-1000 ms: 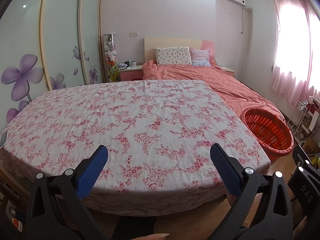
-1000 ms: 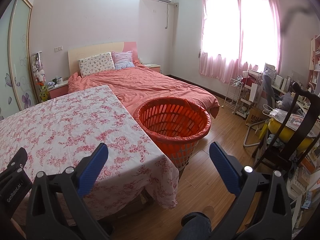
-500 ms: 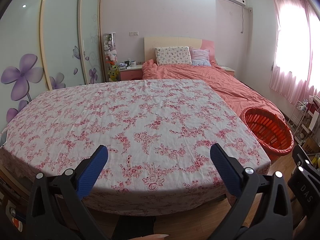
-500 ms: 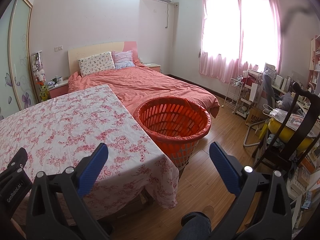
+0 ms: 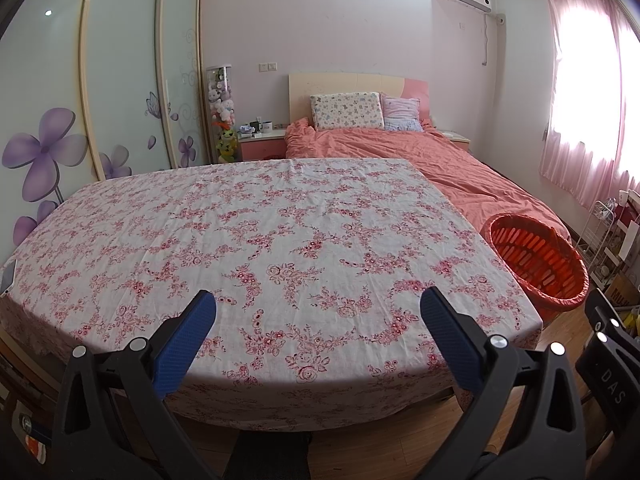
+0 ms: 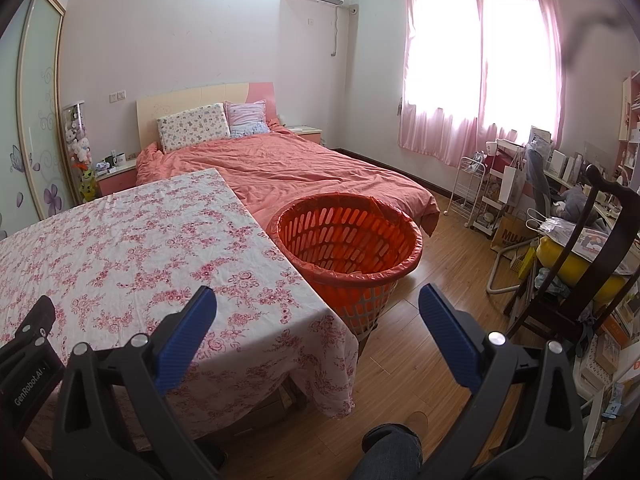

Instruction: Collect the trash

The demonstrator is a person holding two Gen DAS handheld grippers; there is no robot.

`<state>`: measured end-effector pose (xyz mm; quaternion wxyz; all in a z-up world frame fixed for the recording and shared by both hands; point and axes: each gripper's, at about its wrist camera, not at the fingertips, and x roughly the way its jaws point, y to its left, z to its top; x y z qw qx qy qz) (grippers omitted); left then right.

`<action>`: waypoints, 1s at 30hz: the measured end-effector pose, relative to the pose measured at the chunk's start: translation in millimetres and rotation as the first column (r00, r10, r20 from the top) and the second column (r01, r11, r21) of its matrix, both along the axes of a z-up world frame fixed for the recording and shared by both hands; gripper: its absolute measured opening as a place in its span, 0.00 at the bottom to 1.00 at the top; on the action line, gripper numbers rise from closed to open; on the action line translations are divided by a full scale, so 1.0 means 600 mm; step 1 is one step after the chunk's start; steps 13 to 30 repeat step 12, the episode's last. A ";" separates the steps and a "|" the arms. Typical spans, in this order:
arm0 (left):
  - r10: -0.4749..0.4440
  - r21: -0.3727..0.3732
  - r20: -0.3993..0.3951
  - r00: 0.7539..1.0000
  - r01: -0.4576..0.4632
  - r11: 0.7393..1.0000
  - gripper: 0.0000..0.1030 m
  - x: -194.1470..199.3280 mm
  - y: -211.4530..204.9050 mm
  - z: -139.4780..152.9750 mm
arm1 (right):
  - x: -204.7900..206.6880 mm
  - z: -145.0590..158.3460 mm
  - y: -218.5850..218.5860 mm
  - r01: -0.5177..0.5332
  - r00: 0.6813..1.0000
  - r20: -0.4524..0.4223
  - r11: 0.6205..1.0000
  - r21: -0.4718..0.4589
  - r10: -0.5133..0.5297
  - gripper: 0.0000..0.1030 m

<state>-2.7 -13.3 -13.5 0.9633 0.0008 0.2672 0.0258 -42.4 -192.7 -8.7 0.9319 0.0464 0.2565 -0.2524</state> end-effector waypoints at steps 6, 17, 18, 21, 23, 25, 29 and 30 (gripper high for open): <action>0.001 0.001 -0.001 1.000 -0.001 1.000 0.98 -0.001 0.001 -0.003 | 0.000 0.000 0.000 0.000 1.000 0.000 1.000 0.000 0.000 0.96; 0.000 -0.004 -0.006 1.000 0.000 1.000 0.98 -0.002 0.006 -0.005 | 0.001 0.000 0.001 0.000 1.000 0.000 1.000 0.000 0.000 0.96; 0.000 -0.004 -0.006 1.000 0.000 1.000 0.98 -0.002 0.006 -0.005 | 0.001 0.000 0.001 0.000 1.000 0.000 1.000 0.000 0.000 0.96; 0.000 -0.004 -0.006 1.000 0.000 1.000 0.98 -0.002 0.006 -0.005 | 0.001 0.000 0.001 0.000 1.000 0.000 1.000 0.000 0.000 0.96; 0.000 -0.004 -0.006 1.000 0.000 1.000 0.98 -0.002 0.006 -0.005 | 0.001 0.000 0.001 0.000 1.000 0.000 1.000 0.000 0.000 0.96; 0.000 -0.004 -0.006 1.000 0.000 1.000 0.98 -0.002 0.006 -0.005 | 0.001 0.000 0.001 0.000 1.000 0.000 1.000 0.000 0.000 0.96; 0.000 -0.004 -0.006 1.000 0.000 1.000 0.98 -0.002 0.006 -0.005 | 0.001 0.000 0.001 0.000 1.000 0.000 1.000 0.000 0.000 0.96; 0.000 -0.004 -0.006 1.000 0.000 1.000 0.98 -0.002 0.006 -0.005 | 0.001 0.000 0.001 0.000 1.000 0.000 1.000 0.000 0.000 0.96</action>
